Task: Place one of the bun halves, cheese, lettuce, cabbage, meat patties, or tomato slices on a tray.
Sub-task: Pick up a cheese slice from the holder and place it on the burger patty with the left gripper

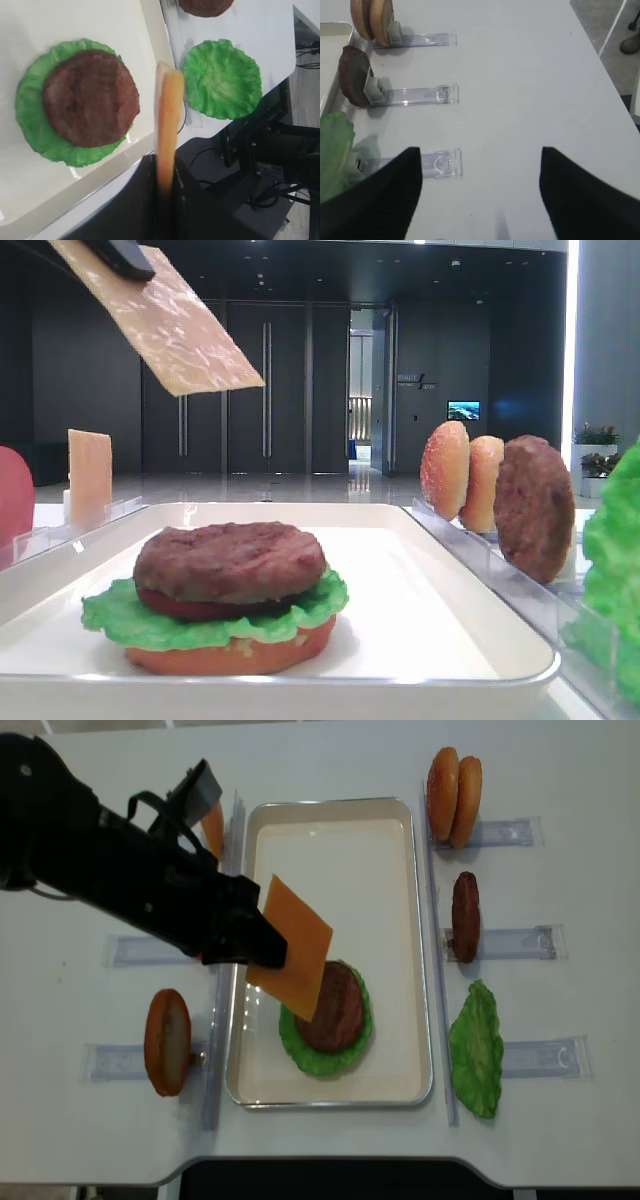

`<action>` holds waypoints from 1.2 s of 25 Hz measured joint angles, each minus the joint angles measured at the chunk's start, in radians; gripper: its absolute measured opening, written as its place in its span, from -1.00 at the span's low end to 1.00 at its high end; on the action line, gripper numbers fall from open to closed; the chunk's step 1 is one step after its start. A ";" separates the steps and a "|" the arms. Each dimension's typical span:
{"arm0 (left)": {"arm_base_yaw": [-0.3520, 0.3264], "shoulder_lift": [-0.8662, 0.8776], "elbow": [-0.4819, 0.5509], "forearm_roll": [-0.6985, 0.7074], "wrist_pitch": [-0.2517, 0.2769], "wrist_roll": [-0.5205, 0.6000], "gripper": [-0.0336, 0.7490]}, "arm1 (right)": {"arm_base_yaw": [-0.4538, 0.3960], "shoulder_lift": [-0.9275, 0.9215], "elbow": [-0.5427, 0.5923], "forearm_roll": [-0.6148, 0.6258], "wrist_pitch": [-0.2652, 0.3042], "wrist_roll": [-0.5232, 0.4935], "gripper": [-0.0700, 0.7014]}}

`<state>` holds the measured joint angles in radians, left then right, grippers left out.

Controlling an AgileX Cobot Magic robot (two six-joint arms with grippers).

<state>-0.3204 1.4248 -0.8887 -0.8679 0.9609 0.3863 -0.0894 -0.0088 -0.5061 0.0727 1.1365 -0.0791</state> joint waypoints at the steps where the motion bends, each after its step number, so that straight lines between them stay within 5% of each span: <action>1: 0.000 0.007 0.022 -0.030 -0.009 0.029 -0.83 | 0.000 0.000 0.000 0.000 0.000 0.000 0.42; 13: 0.000 0.137 0.122 -0.305 -0.096 0.298 -0.83 | 0.000 0.000 0.000 0.000 0.000 0.000 0.42; 30: 0.000 0.269 0.123 -0.377 -0.035 0.379 -0.83 | 0.000 0.000 0.000 0.000 0.000 0.000 0.42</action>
<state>-0.3204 1.6934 -0.7659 -1.2453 0.9261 0.7655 -0.0894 -0.0088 -0.5061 0.0727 1.1365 -0.0791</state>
